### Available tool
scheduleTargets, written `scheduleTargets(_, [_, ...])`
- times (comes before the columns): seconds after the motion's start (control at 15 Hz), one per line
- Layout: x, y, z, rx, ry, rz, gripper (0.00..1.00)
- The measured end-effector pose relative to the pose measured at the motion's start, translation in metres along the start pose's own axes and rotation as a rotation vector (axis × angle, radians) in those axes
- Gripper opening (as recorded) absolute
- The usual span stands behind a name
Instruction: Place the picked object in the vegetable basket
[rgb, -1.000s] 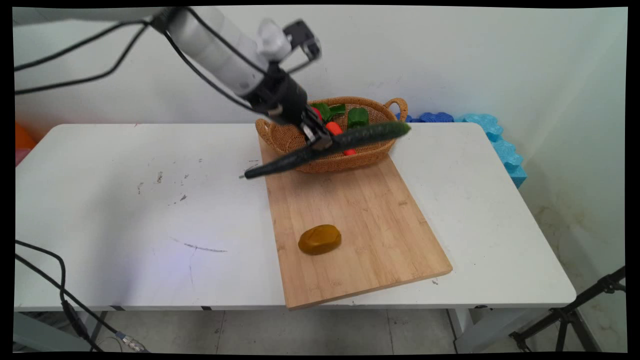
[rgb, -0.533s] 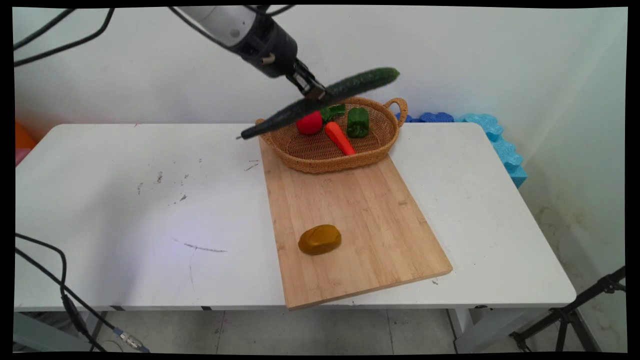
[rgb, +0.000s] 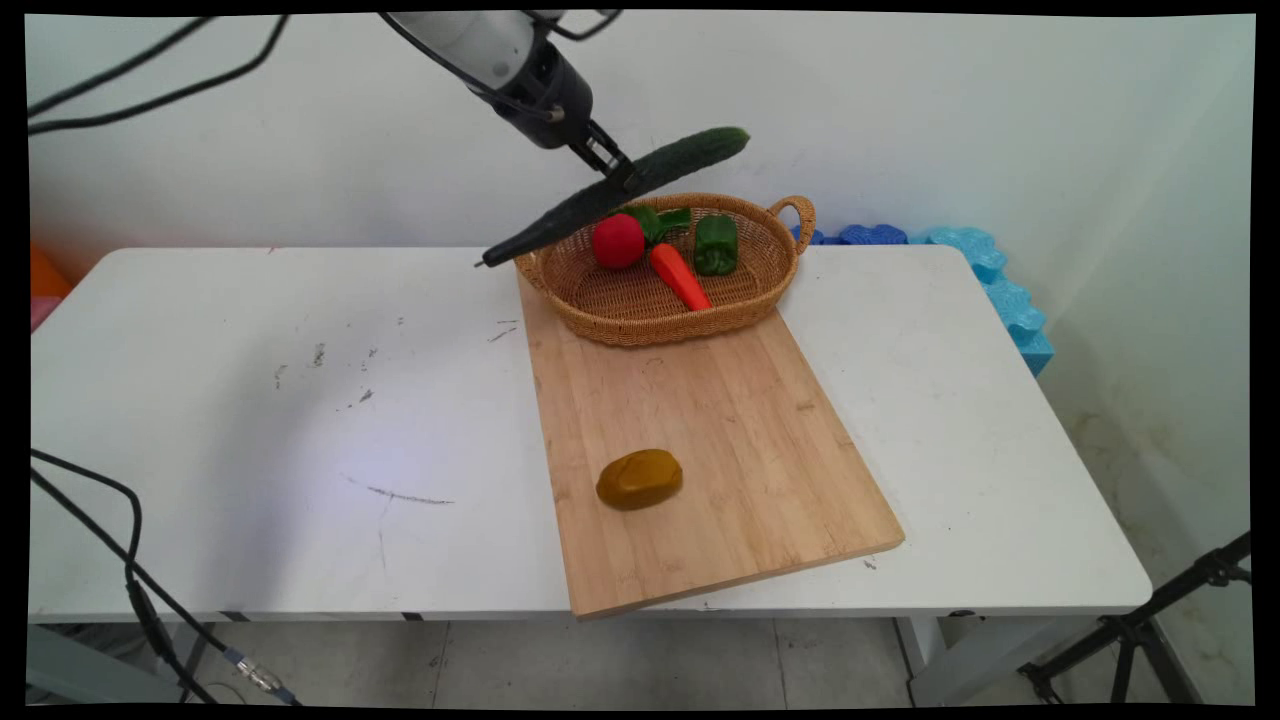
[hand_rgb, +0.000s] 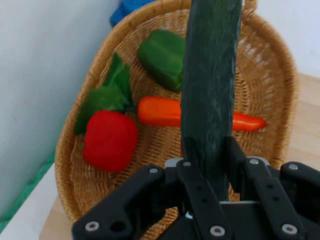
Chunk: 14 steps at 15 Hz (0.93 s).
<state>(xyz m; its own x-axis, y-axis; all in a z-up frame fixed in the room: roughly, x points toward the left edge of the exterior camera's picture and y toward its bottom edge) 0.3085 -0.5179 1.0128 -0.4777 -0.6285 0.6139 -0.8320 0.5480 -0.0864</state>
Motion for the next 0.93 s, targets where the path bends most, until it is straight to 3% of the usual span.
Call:
scheduleTargets(0.27, [0.000, -0.005, 0.038, 0.025, -0.049, -0.027, 0.00])
scheduleTargets(0.93, [0.000, -0.011, 0.085, 0.063, -0.088, -0.034, 0.00])
